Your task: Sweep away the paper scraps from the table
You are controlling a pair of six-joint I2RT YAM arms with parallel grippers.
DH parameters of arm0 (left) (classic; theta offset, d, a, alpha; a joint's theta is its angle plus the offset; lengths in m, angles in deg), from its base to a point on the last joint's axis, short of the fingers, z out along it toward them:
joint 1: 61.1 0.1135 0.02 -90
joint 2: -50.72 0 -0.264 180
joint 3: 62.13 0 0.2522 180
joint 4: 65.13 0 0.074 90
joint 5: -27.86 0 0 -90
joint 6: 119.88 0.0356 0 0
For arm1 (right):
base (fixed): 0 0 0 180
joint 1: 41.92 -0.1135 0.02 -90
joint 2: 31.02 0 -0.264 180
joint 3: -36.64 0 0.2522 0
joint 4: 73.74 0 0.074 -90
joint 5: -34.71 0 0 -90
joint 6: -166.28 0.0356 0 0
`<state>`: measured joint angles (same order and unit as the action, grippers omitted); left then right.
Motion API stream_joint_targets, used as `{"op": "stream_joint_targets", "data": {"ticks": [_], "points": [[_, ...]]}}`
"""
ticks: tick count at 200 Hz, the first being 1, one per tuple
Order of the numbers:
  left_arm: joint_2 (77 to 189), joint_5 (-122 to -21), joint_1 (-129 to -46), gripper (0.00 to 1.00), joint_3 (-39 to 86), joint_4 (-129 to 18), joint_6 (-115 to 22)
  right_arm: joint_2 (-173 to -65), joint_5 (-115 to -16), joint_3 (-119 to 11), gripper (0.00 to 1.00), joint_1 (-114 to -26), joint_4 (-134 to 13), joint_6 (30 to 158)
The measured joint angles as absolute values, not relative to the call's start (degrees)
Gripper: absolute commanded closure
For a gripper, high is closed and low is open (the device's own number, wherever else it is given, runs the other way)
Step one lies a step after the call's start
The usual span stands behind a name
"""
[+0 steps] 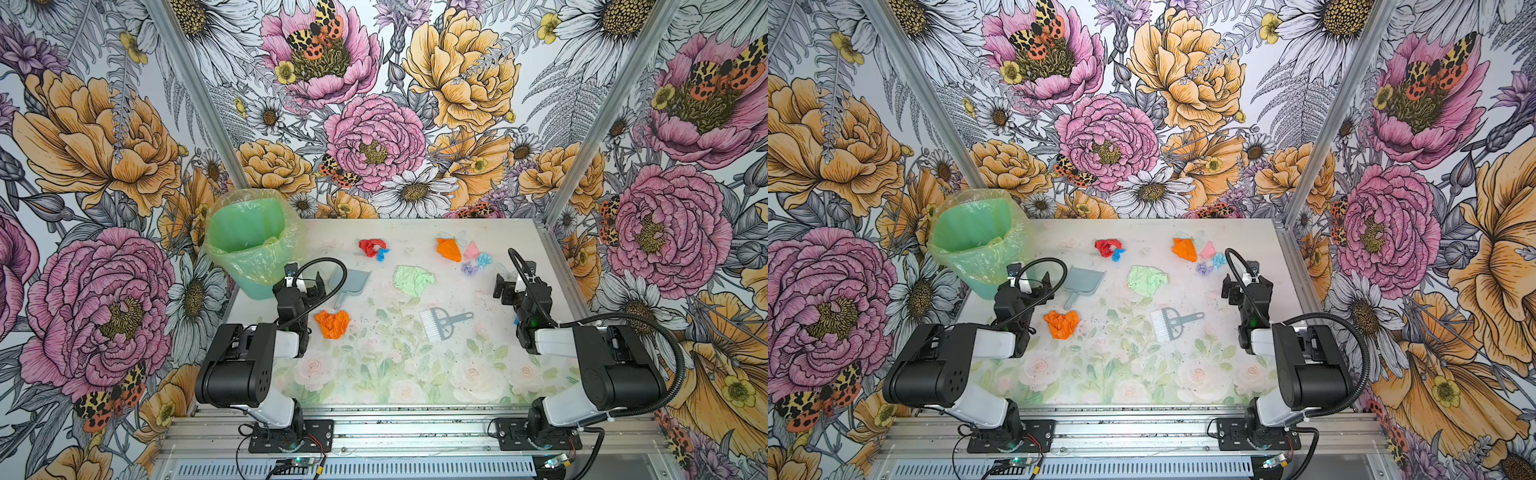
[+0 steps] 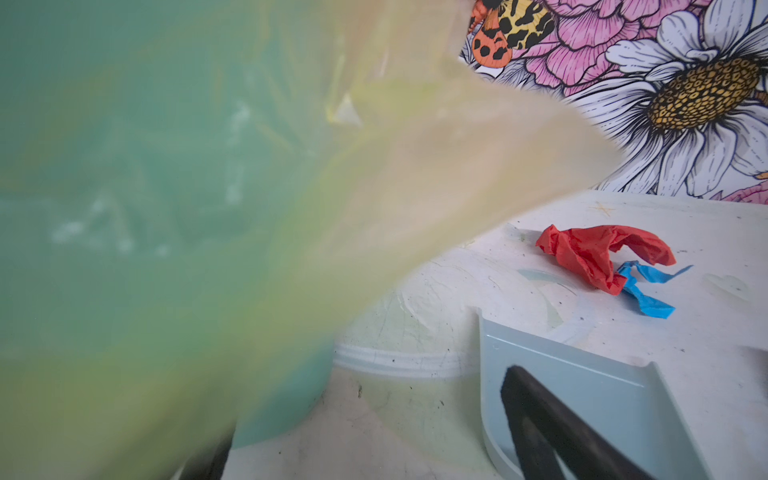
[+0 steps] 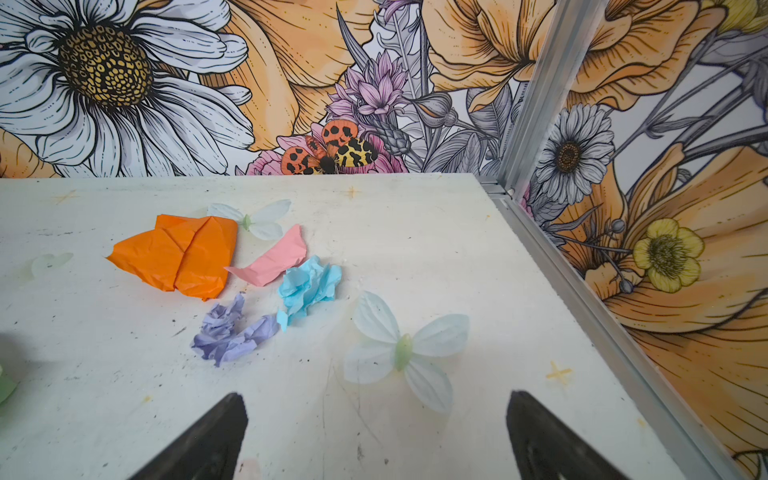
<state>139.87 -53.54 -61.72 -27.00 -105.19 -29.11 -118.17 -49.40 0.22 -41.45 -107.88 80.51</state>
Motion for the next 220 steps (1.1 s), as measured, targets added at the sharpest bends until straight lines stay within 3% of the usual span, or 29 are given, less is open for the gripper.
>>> {"op": "stream_joint_targets", "data": {"ticks": [220], "points": [[137.9,-49.6,-66.2,0.01,-34.7,-117.5,-25.2,-115.0,-50.2,3.3,0.01,-41.9,-109.2,79.4]]}}
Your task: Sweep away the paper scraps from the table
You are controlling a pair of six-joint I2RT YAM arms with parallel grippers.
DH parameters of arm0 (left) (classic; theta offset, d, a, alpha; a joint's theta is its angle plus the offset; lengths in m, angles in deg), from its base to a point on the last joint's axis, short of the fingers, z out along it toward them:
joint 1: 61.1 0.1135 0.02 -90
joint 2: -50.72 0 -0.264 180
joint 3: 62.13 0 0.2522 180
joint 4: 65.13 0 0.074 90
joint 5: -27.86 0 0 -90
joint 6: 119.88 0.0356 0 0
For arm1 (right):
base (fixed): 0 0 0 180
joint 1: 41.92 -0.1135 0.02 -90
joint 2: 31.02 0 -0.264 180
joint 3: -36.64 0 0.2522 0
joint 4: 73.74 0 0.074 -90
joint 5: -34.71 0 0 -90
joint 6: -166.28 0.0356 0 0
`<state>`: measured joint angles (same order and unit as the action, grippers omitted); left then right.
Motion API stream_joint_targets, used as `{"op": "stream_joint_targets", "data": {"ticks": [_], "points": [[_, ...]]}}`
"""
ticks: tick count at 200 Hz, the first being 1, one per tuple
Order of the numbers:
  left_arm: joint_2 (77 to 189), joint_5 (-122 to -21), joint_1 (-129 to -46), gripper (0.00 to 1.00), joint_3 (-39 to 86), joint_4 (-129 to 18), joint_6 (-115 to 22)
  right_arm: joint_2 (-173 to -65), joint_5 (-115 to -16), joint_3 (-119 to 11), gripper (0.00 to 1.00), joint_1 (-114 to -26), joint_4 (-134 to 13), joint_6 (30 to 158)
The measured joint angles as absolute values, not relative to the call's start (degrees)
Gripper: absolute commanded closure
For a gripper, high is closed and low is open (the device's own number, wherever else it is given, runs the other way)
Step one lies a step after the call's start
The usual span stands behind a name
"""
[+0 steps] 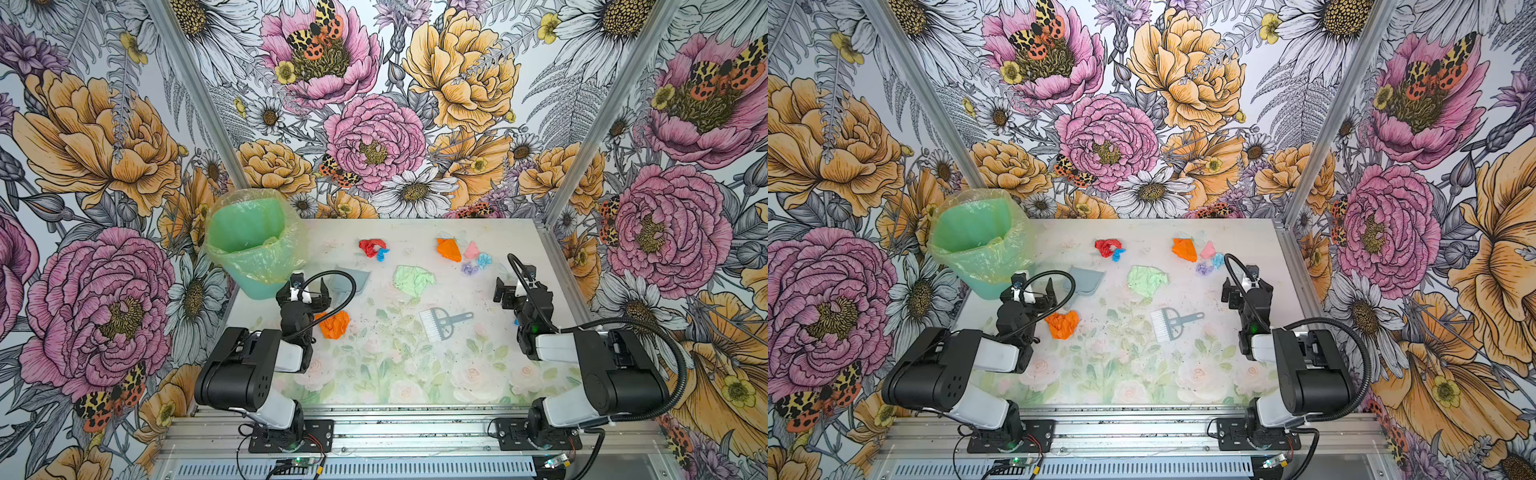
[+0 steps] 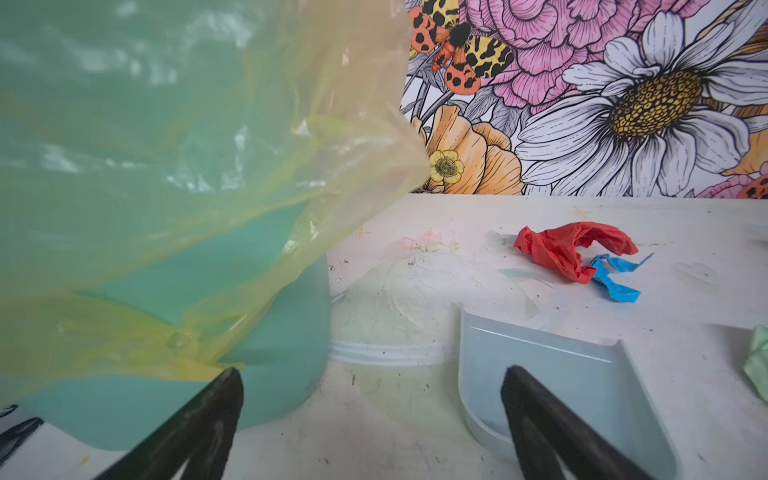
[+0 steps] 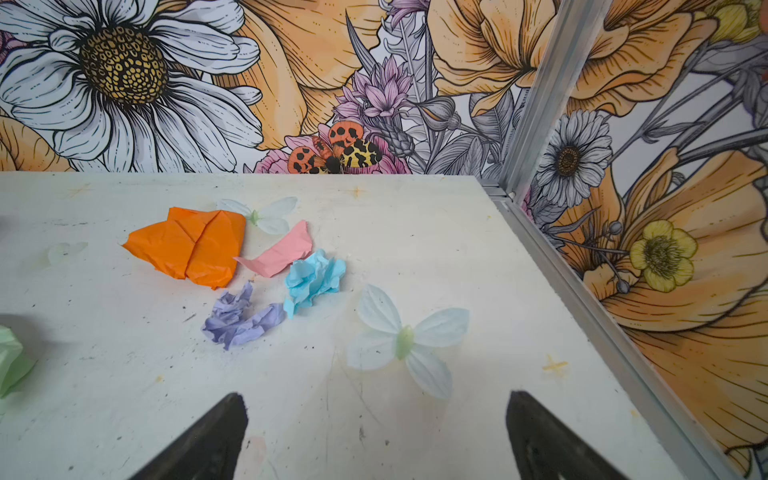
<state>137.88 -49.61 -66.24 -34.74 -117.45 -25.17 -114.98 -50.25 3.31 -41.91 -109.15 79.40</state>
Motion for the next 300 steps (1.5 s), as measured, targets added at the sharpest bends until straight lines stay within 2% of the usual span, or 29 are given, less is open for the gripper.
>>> {"op": "stream_joint_targets", "data": {"ticks": [42,77,126,200,300], "points": [[129.6,-49.6,-68.7,0.01,-35.7,-114.3,-22.7,-106.7,-52.0,1.2,0.01,-41.9,-98.8,79.2],[117.0,-52.2,-71.5,0.01,-31.9,-99.6,-21.1,-100.6,-52.9,-3.1,0.01,-42.0,-87.2,80.0],[109.6,-54.8,-74.7,0.01,-29.0,-87.6,-20.9,-94.4,-57.5,-8.6,0.01,-42.6,-73.6,81.4],[110.1,-57.6,-83.3,0.01,-21.8,-74.5,-23.3,-94.0,-62.0,-14.8,0.00,-47.4,-59.3,82.6],[120.7,-62.3,-91.7,0.01,-11.7,-63.6,-32.4,-95.1,-62.2,-15.7,0.00,-54.1,-46.6,87.2]]}}
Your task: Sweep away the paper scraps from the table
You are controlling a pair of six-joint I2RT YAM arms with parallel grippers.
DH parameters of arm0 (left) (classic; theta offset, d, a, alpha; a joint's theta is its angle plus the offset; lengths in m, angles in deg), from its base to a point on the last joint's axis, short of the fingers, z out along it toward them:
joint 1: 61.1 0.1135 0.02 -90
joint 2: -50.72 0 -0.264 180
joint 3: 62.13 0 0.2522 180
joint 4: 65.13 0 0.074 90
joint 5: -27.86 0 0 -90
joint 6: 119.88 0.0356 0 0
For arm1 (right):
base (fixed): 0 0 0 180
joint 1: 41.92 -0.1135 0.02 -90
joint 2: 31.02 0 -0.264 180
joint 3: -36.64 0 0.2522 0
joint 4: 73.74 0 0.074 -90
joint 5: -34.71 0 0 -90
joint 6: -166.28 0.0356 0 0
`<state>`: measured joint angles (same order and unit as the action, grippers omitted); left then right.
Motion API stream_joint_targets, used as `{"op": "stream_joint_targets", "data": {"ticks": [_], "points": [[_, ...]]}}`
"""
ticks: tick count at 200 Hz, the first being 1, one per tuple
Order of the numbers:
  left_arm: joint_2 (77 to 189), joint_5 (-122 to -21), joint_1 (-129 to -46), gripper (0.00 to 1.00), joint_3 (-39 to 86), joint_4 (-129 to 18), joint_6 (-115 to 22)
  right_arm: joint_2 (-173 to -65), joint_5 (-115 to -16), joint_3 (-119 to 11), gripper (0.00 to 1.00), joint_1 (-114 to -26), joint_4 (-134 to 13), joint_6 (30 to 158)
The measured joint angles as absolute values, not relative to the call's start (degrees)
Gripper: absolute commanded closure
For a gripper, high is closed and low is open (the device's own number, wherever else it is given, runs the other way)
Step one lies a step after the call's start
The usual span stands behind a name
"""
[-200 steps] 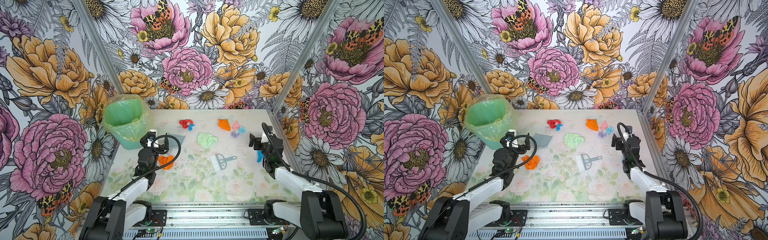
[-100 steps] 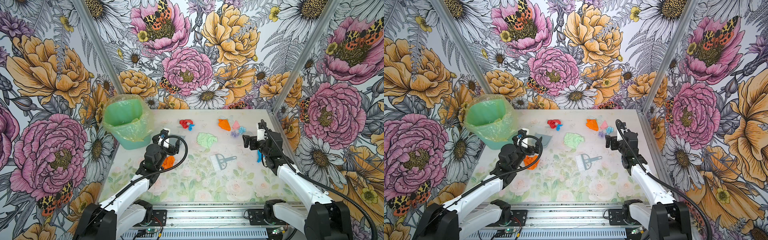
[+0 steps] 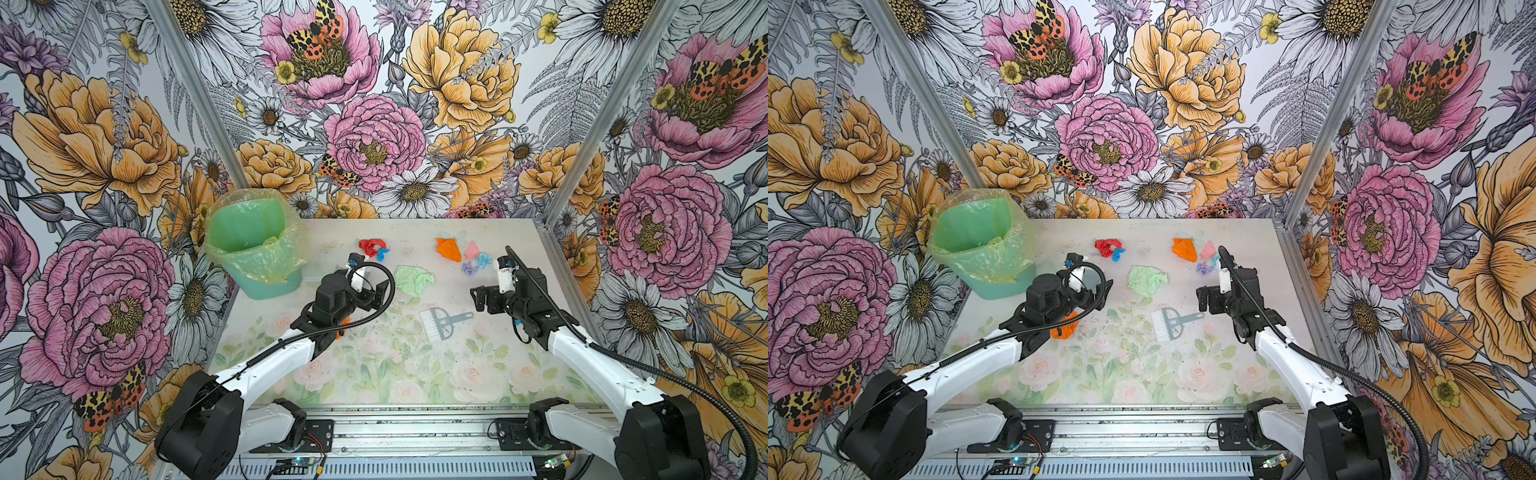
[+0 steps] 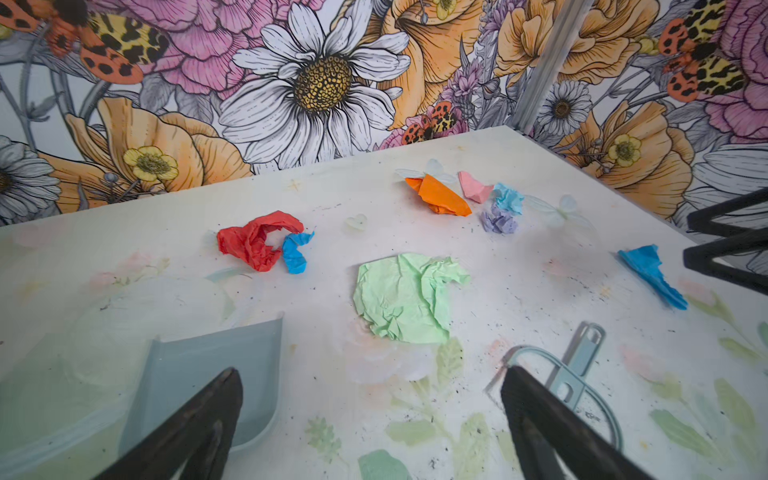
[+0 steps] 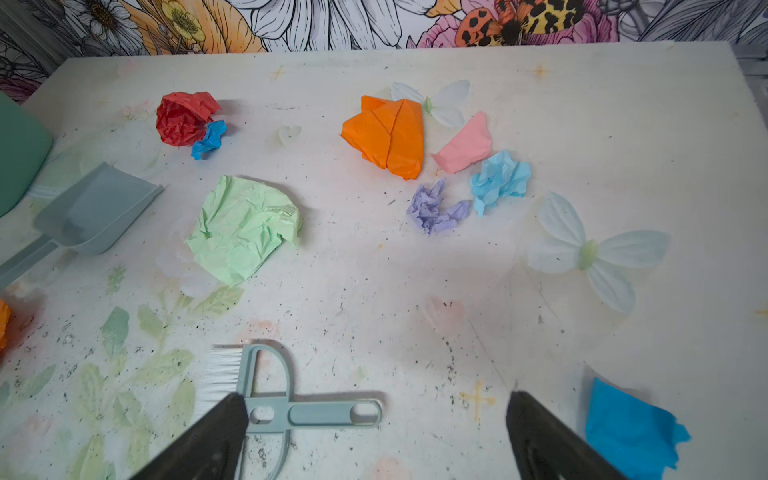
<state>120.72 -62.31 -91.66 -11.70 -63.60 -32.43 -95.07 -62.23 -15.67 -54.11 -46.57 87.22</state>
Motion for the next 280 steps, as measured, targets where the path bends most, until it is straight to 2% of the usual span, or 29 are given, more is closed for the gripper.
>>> {"op": "stream_joint_targets", "data": {"ticks": [50,135,205,280], "points": [[129.3,-63.5,-96.0,0.01,-3.6,-57.7,-36.1,-98.1,-58.9,-16.6,0.00,-57.2,-43.0,89.6],[138.1,-65.4,-103.7,0.01,3.5,-48.5,-32.9,-111.5,-50.1,-26.1,0.00,-61.5,-31.5,91.1],[137.3,-63.6,-105.0,0.01,2.5,-46.6,-31.3,-119.1,-45.8,-29.1,0.00,-68.5,-28.4,92.0],[128.4,-61.7,-103.4,0.01,-6.1,-45.1,-31.4,-125.6,-41.7,-34.3,0.00,-73.4,-25.3,93.7]]}}
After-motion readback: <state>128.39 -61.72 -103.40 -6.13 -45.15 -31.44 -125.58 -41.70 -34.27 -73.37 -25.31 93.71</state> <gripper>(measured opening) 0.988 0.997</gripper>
